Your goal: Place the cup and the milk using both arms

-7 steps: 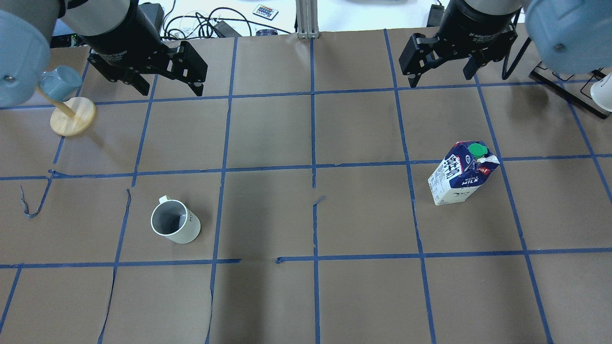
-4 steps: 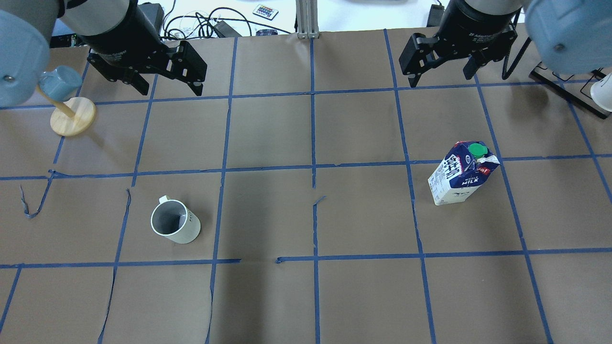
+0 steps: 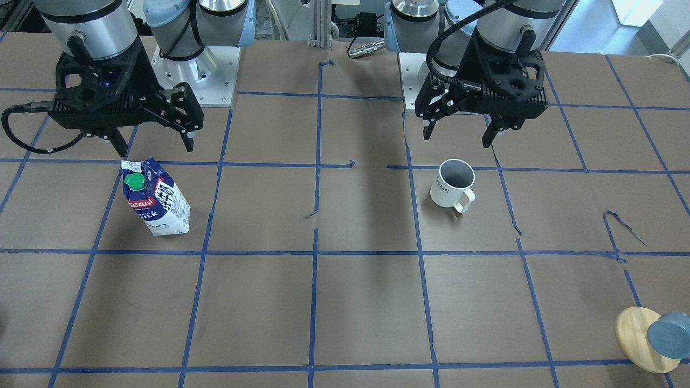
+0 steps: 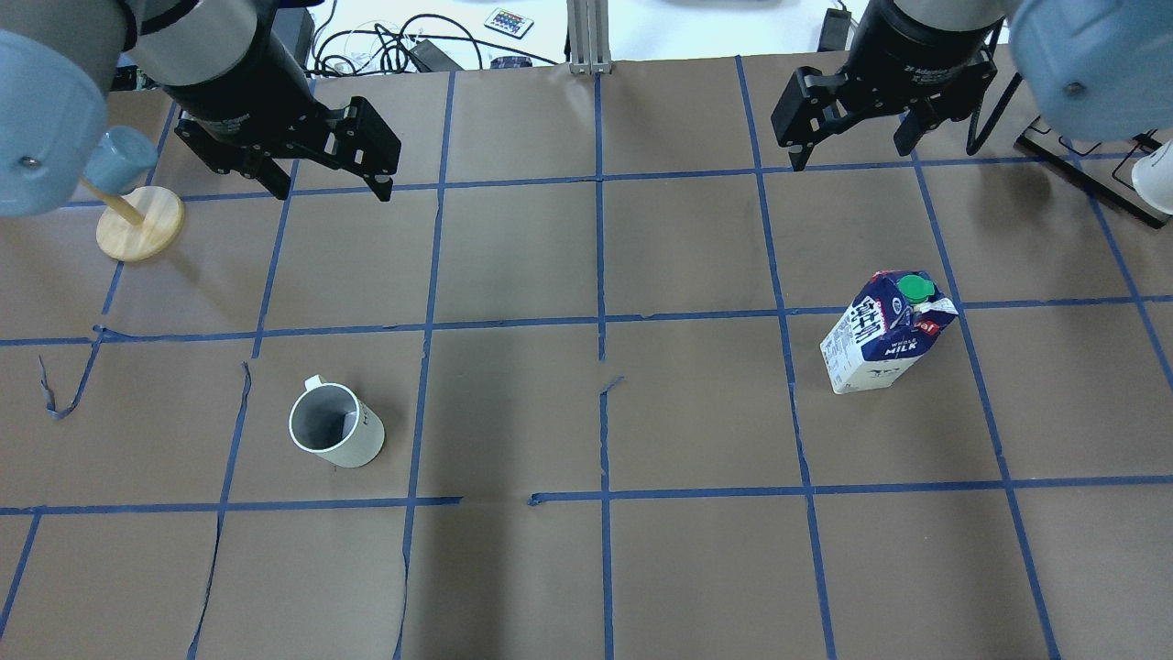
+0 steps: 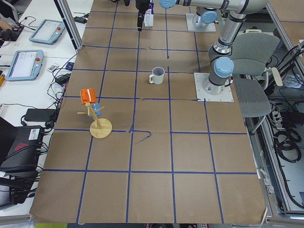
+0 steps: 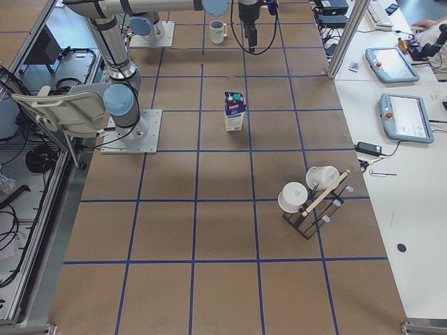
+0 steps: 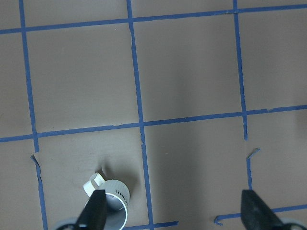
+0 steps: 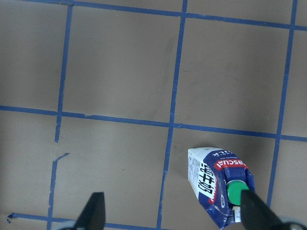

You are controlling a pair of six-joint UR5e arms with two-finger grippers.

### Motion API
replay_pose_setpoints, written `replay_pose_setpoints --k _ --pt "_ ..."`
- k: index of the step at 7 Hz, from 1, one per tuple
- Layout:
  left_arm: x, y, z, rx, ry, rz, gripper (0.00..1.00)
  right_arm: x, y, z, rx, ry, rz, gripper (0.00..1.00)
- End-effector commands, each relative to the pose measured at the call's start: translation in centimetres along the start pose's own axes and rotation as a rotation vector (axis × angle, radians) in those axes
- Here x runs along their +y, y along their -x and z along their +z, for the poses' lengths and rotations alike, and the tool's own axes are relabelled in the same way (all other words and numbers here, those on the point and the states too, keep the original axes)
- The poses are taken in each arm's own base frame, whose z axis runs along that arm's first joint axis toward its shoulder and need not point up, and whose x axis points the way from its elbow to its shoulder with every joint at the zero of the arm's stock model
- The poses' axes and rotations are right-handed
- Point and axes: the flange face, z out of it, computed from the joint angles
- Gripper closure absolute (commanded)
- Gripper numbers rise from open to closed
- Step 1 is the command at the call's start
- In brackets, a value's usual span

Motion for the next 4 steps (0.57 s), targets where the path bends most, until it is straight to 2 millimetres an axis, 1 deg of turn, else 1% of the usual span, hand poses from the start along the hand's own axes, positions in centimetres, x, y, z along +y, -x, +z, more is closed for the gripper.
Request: replay_pose_setpoints --k 1,2,3,4 --pt "3.3 1.4 8.8 -0.096 0.200 -0.010 0.00 0.4 -4.9 2.7 0.007 0.052 -0.022 0.00" --pt "5.2 2.7 14.2 -0.112 0.287 -0.038 0.00 0.4 -5.5 3.0 0.000 0.055 -0.033 0.00" --pt "6.8 3.3 18.6 -0.110 0.327 -0.061 0.00 0.2 -7.3 4.2 -0.009 0.058 -0.039 0.00" --pt "8.0 3.4 22.3 -0.113 0.331 -0.065 0.00 1.2 -8.7 7.3 -0.026 0.103 -0.014 0.00"
